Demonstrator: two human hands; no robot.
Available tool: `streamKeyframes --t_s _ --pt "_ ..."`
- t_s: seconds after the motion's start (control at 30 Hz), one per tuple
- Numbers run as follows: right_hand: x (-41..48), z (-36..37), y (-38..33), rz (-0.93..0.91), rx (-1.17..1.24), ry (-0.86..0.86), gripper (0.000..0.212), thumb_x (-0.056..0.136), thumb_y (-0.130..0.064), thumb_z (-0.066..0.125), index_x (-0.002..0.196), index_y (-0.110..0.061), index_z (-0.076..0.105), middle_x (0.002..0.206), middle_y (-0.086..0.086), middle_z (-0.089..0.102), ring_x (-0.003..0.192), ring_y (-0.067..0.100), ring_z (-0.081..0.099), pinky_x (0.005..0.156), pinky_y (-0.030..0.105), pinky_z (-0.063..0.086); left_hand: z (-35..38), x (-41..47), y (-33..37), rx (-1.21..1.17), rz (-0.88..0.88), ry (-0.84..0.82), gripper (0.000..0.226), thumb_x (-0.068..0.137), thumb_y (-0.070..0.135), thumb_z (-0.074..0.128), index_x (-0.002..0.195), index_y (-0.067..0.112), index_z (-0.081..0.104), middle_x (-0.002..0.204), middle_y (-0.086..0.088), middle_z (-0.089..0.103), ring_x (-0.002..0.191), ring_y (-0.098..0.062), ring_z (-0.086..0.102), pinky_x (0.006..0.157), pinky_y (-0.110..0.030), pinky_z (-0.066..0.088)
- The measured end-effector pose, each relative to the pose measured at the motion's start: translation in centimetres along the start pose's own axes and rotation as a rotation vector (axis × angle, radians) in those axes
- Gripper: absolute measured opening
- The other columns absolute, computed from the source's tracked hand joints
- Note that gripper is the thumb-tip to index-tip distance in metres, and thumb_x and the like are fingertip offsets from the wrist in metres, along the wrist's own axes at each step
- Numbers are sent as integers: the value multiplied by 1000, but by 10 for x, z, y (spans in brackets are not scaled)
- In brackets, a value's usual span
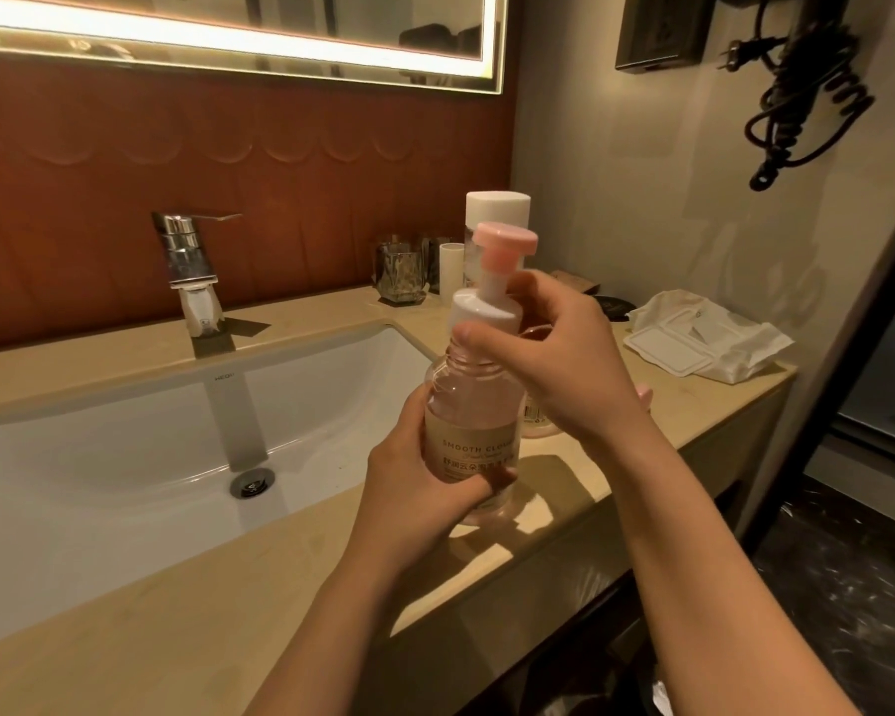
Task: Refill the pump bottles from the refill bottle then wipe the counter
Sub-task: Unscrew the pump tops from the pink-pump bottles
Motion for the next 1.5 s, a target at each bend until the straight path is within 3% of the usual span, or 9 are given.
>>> streamKeyframes --t_s 0.13,0.37,0.5,0.7,0.9,1.07,1.3,1.43,1.5 --pt "4 -7 -11 -26 70 21 39 79 -26 72 116 -18 59 103 -7 65 90 5 61 73 17 50 0 -1 2 -9 8 3 90 61 36 84 136 42 35 121 22 53 107 2 54 77 -5 47" --pt "8 -21 -21 -64 115 104 39 82 -25 71 117 -16 58 108 -1 64 96 12 61 76 23 53 -2 0 2 16 13 7 84 62 37 83 122 57 28 110 36 45 98 12 50 71 2 42" --pt "9 -33 -21 -57 202 177 30 83 -26 69 110 -15 60 102 0 65 92 12 63 76 25 53 -1 0 0 31 20 8 90 60 41 84 132 50 30 117 29 48 103 5 52 76 -3 43" --pt "7 -49 -13 -21 342 304 19 88 -28 62 101 -14 59 89 -4 61 74 -4 60 64 9 47 -1 1 -2 35 18 4 94 59 43 84 137 43 32 118 27 50 105 5 52 82 -6 42" --pt "3 -60 14 118 490 379 17 90 -35 59 101 -22 60 102 1 61 98 14 57 79 23 45 0 2 0 31 10 -4 94 52 55 77 132 49 28 113 34 46 100 9 49 76 -4 41" --pt "-1 -66 34 251 733 439 16 90 -32 58 102 -22 58 105 2 58 98 14 53 76 23 44 1 2 1 49 17 4 94 50 59 74 131 50 28 115 31 46 105 5 50 79 -4 39" --pt "-4 -96 59 197 1033 563 20 87 -16 61 106 -18 55 113 3 58 107 15 54 87 24 48 5 1 6 95 34 15 98 47 65 68 134 46 28 120 28 46 111 2 48 81 -4 37" --pt "-1 -122 84 141 890 603 51 77 -3 69 121 -22 53 112 -2 61 112 14 58 96 27 48 5 1 7 102 35 16 95 47 66 67 131 47 27 116 29 45 109 0 49 80 -4 37" --pt "1 -134 96 129 600 616 61 72 -4 75 123 -29 51 119 -5 56 113 9 56 93 21 49 6 2 7 103 36 20 94 46 67 66 130 48 26 113 35 42 108 1 48 77 -2 36"
Point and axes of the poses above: each hand's wrist, its own x-axis towards the middle knuckle, its own z-axis out of the palm, y = z × x, the point moved 5 cm from there along x, towards the middle knuckle
